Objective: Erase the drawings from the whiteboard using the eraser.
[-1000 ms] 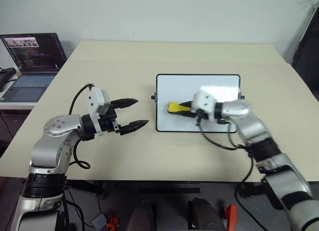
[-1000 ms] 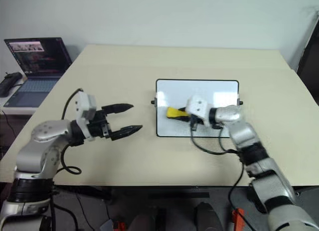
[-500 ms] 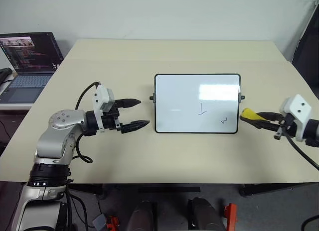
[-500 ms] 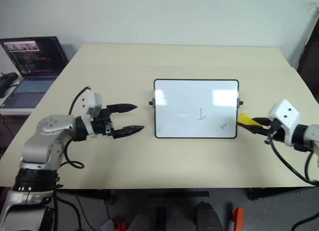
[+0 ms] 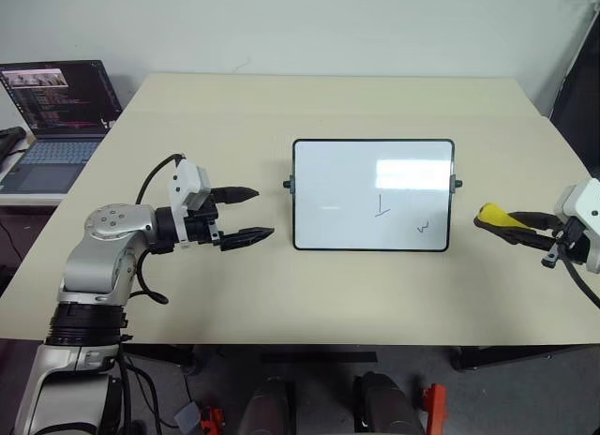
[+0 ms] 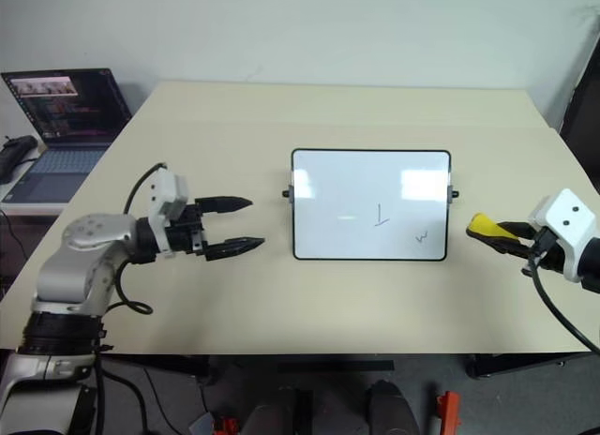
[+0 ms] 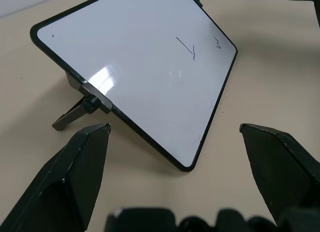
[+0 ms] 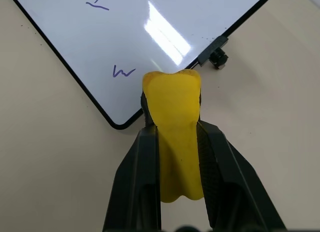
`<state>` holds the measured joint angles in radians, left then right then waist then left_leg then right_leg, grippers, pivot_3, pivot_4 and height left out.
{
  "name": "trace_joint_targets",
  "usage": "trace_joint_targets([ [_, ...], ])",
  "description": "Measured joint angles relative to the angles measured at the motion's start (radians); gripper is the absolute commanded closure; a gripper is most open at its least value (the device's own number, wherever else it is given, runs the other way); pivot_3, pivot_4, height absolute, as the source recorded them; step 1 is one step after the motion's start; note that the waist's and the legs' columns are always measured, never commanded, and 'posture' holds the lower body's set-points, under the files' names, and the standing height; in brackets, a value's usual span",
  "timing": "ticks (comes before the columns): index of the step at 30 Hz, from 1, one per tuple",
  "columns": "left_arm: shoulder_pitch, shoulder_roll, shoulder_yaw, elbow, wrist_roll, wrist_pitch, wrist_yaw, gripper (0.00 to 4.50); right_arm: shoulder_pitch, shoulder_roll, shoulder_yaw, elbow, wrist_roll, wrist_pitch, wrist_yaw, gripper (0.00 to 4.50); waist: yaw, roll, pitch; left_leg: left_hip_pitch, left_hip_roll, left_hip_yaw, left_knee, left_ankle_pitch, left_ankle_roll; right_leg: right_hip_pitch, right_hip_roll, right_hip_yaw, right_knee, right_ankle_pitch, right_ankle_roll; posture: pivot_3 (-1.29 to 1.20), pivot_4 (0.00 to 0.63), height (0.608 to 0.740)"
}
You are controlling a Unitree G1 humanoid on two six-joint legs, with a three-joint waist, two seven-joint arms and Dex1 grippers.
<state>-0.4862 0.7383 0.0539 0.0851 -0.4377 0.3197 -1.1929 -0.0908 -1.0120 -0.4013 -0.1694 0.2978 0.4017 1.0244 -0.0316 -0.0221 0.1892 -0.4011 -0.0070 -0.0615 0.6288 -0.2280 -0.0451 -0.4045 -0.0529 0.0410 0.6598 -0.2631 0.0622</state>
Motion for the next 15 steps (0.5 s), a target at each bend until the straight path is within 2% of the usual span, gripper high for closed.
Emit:
trace_joint_targets([
  [15,0.0,0.0,0.0,0.0,0.001,-0.004,0.004,0.0,-0.051,-0.001,0.002,0.021,0.0,-0.021,-0.002,3.82,0.0,0.0,0.0,0.0,0.0,0.0,0.001,0.0,0.0,0.0,0.0,0.0,0.001,0.0,0.0,0.0,0.15,0.74],
])
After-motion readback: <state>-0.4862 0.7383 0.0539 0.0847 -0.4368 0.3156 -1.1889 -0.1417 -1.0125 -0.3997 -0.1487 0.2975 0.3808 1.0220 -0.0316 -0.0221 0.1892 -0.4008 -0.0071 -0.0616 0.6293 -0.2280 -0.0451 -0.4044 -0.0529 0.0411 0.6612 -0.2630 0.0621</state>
